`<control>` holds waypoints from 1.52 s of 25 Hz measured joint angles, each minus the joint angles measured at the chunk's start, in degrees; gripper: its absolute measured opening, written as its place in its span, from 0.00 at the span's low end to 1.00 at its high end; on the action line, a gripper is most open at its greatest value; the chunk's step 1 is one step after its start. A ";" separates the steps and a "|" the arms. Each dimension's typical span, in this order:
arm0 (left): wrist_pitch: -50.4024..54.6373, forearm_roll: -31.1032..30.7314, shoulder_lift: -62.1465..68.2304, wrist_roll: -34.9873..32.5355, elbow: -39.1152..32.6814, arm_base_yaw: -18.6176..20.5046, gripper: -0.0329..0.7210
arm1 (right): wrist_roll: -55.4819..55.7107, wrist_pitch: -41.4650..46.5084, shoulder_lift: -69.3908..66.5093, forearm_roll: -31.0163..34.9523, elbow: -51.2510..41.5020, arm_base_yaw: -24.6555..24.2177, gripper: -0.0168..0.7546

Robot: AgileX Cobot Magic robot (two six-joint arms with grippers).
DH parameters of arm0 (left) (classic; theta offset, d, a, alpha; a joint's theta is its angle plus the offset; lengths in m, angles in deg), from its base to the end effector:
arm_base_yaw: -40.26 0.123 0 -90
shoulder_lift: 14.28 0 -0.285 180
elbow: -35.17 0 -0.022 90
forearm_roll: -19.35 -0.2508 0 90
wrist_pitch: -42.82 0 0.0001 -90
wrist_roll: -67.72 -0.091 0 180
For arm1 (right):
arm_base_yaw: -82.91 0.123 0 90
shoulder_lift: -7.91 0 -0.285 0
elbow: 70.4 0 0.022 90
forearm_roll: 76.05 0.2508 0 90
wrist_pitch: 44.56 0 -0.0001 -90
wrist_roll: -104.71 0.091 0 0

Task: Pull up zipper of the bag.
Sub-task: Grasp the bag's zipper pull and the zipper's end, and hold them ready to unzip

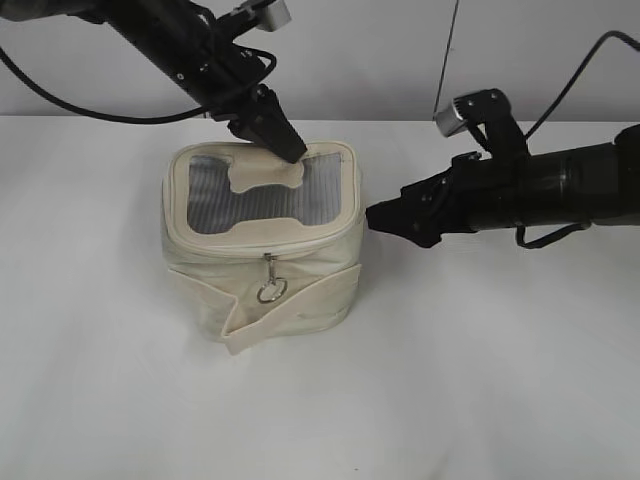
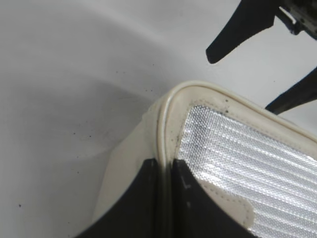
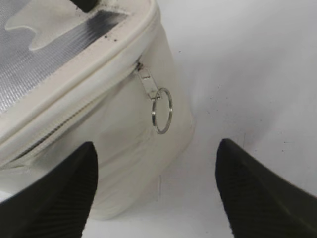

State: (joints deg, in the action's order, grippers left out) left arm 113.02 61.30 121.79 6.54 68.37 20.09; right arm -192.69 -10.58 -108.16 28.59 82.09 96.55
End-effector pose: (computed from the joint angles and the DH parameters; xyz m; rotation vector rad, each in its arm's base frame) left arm 0.4218 -0.2160 0.2174 1.5064 2.1910 -0.8565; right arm 0.3256 0.1297 0.1372 -0.7405 2.1629 0.6973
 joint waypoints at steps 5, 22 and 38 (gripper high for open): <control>-0.05 0.00 0.00 0.07 0.00 0.00 0.11 | -1.56 -3.30 -1.72 -0.05 1.92 2.41 0.76; -0.11 -0.22 0.00 0.11 0.00 -0.13 0.11 | -1.73 -4.07 -10.03 -0.05 11.69 4.31 0.27; -1.03 -0.44 0.00 7.09 0.00 -0.37 0.11 | 14.20 -5.14 8.56 -6.19 -7.57 4.00 0.03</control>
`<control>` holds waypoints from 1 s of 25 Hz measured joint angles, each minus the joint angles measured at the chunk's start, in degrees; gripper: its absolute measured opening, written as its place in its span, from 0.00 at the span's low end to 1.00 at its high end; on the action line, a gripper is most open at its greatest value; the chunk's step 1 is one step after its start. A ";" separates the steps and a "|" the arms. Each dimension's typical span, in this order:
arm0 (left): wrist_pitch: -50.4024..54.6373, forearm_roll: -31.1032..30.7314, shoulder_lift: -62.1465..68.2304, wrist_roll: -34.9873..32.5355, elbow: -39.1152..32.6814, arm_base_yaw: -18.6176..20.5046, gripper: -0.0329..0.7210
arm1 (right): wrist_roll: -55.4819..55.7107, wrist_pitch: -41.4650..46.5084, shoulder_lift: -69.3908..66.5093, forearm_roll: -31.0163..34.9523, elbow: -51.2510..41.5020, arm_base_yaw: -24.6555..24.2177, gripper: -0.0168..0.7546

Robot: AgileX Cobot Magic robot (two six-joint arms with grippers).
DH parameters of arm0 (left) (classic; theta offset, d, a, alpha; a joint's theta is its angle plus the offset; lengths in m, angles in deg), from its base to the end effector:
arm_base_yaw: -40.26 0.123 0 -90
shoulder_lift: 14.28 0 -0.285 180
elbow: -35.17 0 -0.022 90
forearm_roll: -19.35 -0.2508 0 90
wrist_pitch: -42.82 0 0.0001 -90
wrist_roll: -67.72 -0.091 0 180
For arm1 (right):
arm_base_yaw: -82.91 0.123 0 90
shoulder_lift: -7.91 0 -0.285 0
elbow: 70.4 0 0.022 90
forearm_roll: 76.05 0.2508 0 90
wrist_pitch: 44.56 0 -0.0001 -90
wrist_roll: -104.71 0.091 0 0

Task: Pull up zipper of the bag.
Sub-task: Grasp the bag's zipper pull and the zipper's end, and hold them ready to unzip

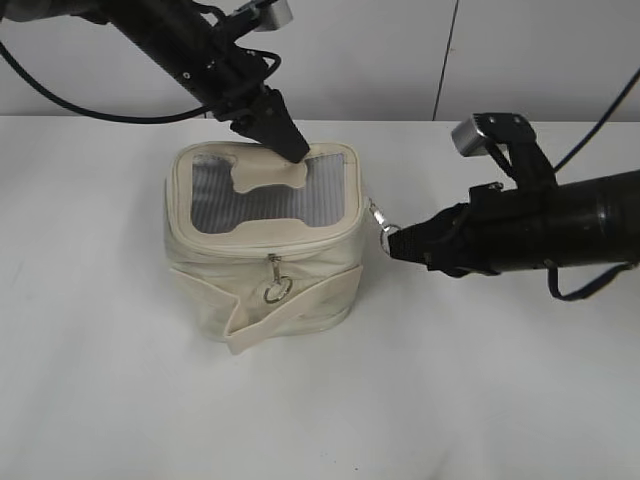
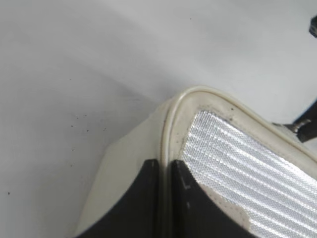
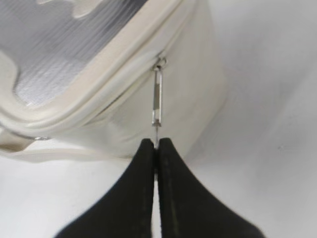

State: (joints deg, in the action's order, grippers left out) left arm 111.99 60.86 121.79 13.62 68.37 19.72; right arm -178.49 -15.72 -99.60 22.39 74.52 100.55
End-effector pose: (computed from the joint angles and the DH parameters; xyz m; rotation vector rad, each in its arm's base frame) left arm 0.4221 -0.2184 0.2170 1.3824 2.2974 -0.8742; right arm 0.2814 0.1351 0.1496 -0.6670 2.2982 0.7122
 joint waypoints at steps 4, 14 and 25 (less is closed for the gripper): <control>-0.72 0.00 0.00 2.53 0.00 -0.22 0.11 | 2.14 2.91 5.14 0.79 -6.77 0.44 0.03; -1.64 -0.15 0.00 6.74 0.00 -0.60 0.11 | 5.03 -4.58 4.11 8.17 -1.57 21.95 0.04; -3.04 2.23 0.00 8.75 0.00 -0.60 0.33 | 33.04 -5.22 -1.46 -15.20 6.09 24.52 0.39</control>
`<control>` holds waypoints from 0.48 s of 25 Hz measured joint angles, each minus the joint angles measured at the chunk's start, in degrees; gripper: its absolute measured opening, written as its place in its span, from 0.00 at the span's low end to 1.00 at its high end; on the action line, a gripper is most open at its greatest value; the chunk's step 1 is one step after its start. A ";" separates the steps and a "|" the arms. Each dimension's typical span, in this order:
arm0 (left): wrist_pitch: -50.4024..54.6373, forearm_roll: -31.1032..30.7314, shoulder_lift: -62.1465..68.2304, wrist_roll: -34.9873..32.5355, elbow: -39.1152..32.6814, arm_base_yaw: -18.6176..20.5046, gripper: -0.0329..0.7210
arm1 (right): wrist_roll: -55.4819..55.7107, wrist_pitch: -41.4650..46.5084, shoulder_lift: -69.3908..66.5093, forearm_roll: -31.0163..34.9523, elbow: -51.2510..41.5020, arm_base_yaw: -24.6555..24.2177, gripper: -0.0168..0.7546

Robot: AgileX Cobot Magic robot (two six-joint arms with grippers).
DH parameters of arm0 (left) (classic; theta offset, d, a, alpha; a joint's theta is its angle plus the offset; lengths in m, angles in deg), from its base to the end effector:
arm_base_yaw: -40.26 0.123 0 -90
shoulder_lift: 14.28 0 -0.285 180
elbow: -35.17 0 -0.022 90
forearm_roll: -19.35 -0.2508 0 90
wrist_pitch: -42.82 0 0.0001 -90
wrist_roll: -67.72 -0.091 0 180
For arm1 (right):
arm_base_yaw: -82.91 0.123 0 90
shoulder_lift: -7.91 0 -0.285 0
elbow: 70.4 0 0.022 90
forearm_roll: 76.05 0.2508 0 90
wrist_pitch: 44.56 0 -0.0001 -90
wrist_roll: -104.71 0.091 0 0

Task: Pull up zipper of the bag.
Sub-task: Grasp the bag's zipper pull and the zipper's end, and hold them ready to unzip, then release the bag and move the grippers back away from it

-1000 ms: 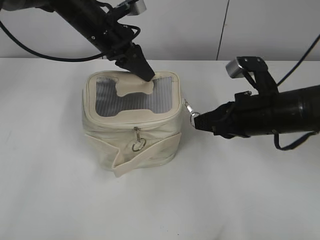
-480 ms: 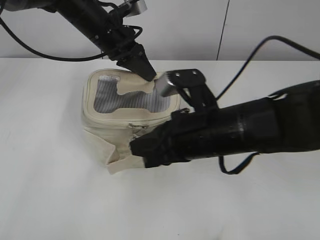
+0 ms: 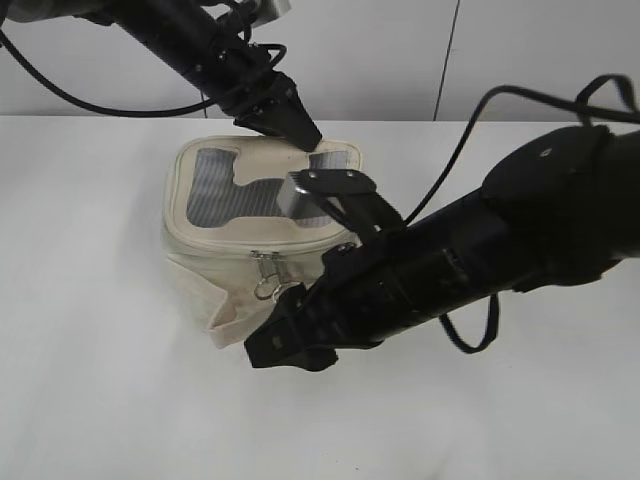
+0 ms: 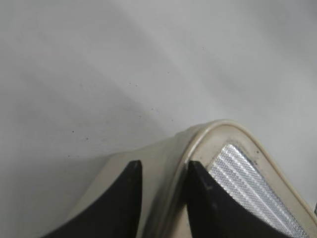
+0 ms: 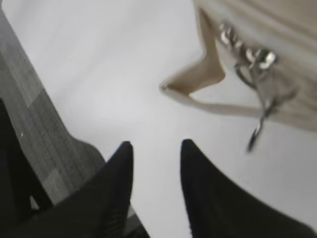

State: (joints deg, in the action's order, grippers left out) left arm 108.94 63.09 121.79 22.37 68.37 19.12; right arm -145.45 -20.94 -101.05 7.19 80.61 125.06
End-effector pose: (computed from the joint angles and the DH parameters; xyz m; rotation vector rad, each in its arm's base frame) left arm 0.4242 -0.2257 0.2195 1.1655 2.3896 -0.9336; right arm 0.2200 0.2481 0.1563 -0.8429 2.4402 0.8942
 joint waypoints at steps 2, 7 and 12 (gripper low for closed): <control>-0.40 0.25 -0.13 2.31 0.00 0.00 0.38 | 9.24 1.72 1.95 -8.52 0.00 -1.33 0.58; -2.78 0.19 -5.14 5.24 -2.91 0.00 0.30 | 40.02 6.62 10.01 -36.78 0.00 -3.95 0.68; -7.85 -0.68 -20.21 5.49 -17.69 0.00 0.25 | 57.69 16.24 20.22 -51.42 -0.15 -3.95 0.69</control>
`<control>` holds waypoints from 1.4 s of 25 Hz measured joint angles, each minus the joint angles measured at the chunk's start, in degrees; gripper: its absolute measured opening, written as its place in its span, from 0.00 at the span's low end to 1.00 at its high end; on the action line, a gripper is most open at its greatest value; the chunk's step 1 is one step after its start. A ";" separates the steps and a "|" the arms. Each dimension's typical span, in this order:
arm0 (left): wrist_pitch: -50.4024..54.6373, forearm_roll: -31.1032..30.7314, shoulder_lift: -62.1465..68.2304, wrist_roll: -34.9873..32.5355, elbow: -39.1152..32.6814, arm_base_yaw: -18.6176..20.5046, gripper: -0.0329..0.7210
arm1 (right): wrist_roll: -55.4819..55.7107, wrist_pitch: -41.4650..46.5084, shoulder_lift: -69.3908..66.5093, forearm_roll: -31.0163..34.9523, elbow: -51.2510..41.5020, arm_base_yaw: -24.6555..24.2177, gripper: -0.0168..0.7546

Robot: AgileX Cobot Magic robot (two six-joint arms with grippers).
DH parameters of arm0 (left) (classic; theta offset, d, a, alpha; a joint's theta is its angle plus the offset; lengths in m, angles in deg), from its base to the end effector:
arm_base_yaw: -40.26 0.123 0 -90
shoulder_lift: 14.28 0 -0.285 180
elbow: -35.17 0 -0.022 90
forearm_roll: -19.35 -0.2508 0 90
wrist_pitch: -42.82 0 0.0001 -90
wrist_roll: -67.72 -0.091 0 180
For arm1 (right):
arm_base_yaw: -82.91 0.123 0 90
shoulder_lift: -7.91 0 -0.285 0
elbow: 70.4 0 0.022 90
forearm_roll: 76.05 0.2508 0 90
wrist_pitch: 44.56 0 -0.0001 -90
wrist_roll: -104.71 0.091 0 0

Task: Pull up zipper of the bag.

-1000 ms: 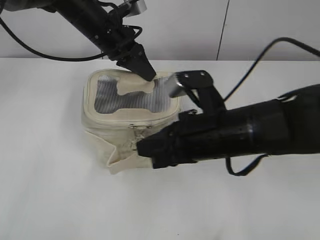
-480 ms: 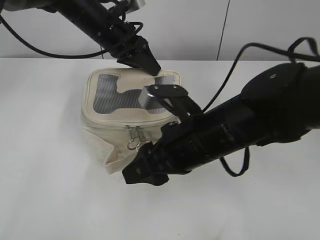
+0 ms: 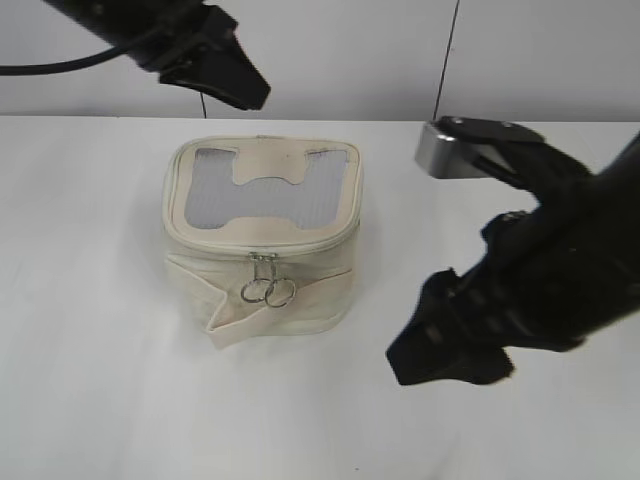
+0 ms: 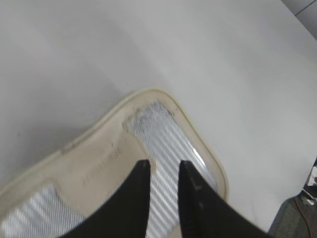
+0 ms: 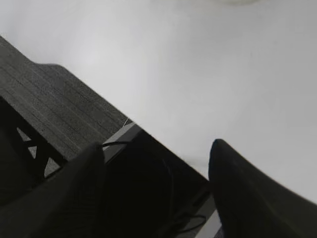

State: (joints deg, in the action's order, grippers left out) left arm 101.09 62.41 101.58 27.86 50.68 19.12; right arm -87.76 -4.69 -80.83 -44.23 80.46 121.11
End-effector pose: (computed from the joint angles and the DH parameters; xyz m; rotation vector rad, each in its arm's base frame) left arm 0.3650 -0.1978 0.2918 0.9661 2.3558 -0.8544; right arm 0.1886 0.1876 0.2336 -0.7187 2.6872 0.7220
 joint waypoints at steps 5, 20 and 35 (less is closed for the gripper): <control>-6.71 -3.92 -23.87 2.45 -22.90 0.00 0.25 | 7.67 6.83 14.79 -7.49 -4.52 -0.04 0.69; 10.47 -27.60 -100.38 23.37 -45.60 0.82 0.69 | 19.44 28.24 72.72 -31.82 -16.37 -0.04 0.84; 2.72 -40.02 -106.97 37.84 -61.93 2.93 0.57 | 19.32 20.52 81.37 -35.21 -19.48 -0.04 0.78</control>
State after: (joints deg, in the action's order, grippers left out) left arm 103.81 22.39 -5.40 65.70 -11.24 22.05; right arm -68.44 15.82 0.54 -79.45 60.98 121.07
